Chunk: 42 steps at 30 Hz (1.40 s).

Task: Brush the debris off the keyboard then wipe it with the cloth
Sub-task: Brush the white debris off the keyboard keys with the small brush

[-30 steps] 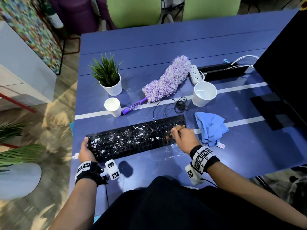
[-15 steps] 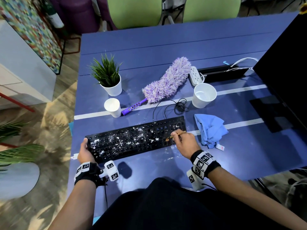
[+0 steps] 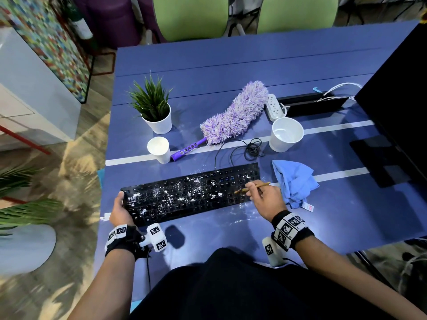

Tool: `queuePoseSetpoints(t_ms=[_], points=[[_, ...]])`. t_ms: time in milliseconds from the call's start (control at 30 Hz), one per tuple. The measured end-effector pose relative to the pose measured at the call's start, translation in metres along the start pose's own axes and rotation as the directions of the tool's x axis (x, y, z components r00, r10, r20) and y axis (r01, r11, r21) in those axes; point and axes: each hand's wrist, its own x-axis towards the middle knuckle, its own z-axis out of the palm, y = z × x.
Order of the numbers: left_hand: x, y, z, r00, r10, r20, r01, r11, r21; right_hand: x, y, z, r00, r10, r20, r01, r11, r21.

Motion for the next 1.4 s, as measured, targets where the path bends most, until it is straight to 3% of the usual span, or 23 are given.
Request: queuePoseSetpoints(t_ms=[133,200,333,533,633,800,900,1067,1233,1400], points=[[0.006,-0.001,-0.003,1.000,-0.012,0.008,0.012,1.000,0.009,0.001,0.009,-0.006,0.999,0.024,-0.035,-0.028,0.991,-0.134],[0.013,-0.003,-0.005,0.999,-0.011,0.031,0.011,1.000,0.009,0.001,0.014,-0.010,0.996,0.048,-0.076,-0.057,0.991,-0.124],[0.007,0.000,-0.003,0.999,-0.013,0.030,0.012,1.000,0.022,0.001,0.015,-0.013,0.999,0.048,-0.011,-0.049,0.985,-0.165],[-0.010,0.005,0.005,0.999,0.045,0.002,-0.045,0.999,0.004,0.003,0.014,-0.017,0.995,0.056,-0.083,-0.072,0.977,-0.199],[-0.019,0.007,0.007,0.999,0.048,0.003,-0.048,0.999,0.001,0.002,0.014,-0.020,0.988,0.129,-0.079,-0.145,0.959,-0.244],[-0.036,0.010,0.013,0.998,0.055,0.027,-0.055,0.999,0.000,-0.001,0.021,-0.017,0.996,0.017,-0.084,-0.030,0.987,-0.160],[-0.036,0.010,0.014,0.997,0.065,0.032,-0.064,0.998,-0.010,-0.003,0.024,-0.014,0.997,0.039,-0.064,-0.049,0.985,-0.163],[-0.041,0.012,0.016,0.997,0.062,0.049,-0.062,0.998,0.002,0.002,0.012,-0.020,0.969,0.022,-0.246,-0.049,0.993,-0.104],[-0.039,0.011,0.015,0.997,0.061,0.043,-0.061,0.998,-0.005,0.004,0.006,-0.005,0.998,-0.041,-0.046,0.036,0.995,-0.095],[-0.031,0.008,0.009,0.999,0.040,0.008,-0.040,0.999,0.000,0.005,0.004,-0.008,0.989,-0.021,-0.146,0.004,0.994,-0.113]])
